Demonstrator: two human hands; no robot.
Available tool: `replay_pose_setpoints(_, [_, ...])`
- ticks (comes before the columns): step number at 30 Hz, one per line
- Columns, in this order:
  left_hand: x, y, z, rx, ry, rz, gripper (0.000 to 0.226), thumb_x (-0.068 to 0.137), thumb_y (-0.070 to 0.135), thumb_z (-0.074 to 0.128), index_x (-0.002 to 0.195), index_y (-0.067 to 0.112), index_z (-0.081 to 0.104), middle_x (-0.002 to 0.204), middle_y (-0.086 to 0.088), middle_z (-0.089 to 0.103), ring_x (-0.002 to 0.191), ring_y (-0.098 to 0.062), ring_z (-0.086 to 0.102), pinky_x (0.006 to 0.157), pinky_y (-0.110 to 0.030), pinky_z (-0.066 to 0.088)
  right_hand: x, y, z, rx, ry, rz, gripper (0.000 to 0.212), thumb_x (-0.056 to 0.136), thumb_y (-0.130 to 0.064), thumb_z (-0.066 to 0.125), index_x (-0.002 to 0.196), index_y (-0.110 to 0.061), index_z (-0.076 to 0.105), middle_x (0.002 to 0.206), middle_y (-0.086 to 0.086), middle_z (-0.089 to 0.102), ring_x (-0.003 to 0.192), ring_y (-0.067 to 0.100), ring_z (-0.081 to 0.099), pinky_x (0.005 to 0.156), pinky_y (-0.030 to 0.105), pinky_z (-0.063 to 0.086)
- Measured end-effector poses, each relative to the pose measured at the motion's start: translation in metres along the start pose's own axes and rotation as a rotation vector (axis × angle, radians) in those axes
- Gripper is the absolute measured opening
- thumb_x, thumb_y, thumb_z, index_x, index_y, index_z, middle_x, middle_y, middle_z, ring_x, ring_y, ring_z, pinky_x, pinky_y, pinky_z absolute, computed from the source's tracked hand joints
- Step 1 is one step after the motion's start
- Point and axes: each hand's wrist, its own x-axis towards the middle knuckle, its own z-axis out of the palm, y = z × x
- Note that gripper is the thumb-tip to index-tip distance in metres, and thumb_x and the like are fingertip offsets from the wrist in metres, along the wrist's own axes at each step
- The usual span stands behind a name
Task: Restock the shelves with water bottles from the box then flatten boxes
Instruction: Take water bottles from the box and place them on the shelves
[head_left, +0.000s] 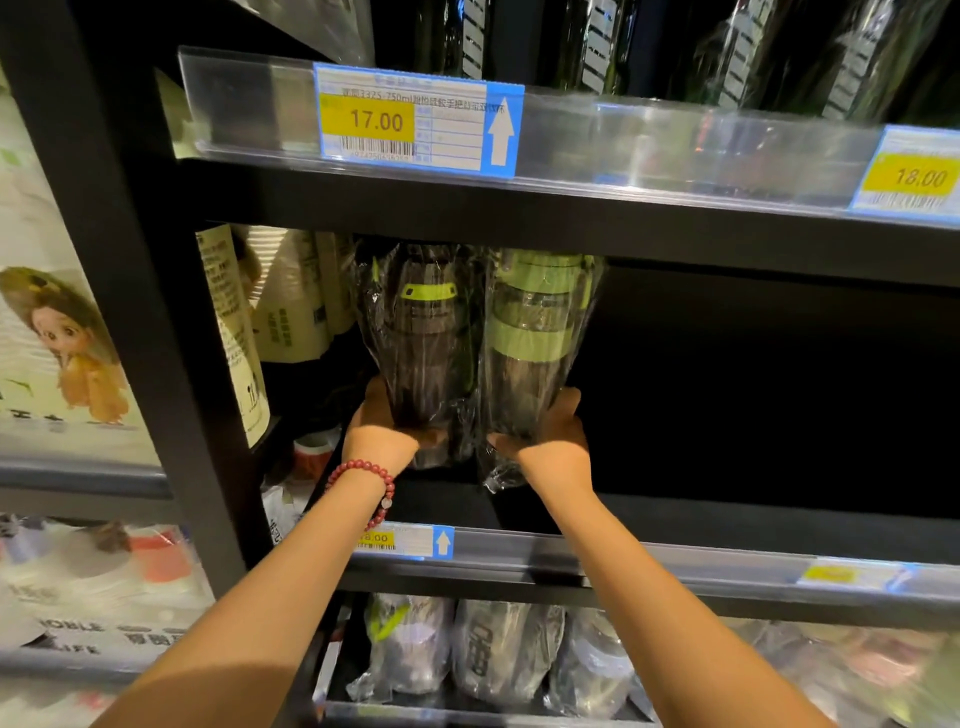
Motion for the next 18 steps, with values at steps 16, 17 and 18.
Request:
replay_pose_setpoints(16, [0.005,0.004,0.003,-0.027,-0.095,0.055,0.097,0.062,0.023,0.088,0.143,0.015,0.035,0.139,-0.01,0.048,0.127,-0.03,0.046,0.106,-0.042,0.038,0.012,0.007,0.01,0.074,0.025,-0.019,0.084,0.067,-0.032,0.083,0.131,-0.013,0.031,0.128,0.016,0.052,0.116,0.037,0.053,0.095,0.049,0.048])
replay_pose_setpoints(17, [0.004,0.006,0.001,-0.026,-0.099,0.056,0.097,0.063,0.023,0.087,0.144,0.015,0.034,0.14,-0.01,0.047,0.128,-0.029,0.046,0.107,-0.041,0.038,0.011,0.007,0.01,0.093,0.024,-0.017,0.085,0.067,-0.031,0.083,0.132,-0.014,0.032,0.129,0.016,0.051,0.117,0.037,0.052,0.096,0.048,0.047])
replay_pose_setpoints(18, [0.004,0.008,0.0,-0.025,-0.102,0.055,0.097,0.063,0.022,0.087,0.144,0.014,0.033,0.141,-0.011,0.046,0.128,-0.029,0.045,0.107,-0.041,0.037,0.011,0.008,0.01,0.11,0.021,-0.017,0.086,0.067,-0.031,0.084,0.133,-0.014,0.032,0.13,0.015,0.051,0.118,0.036,0.051,0.096,0.048,0.047])
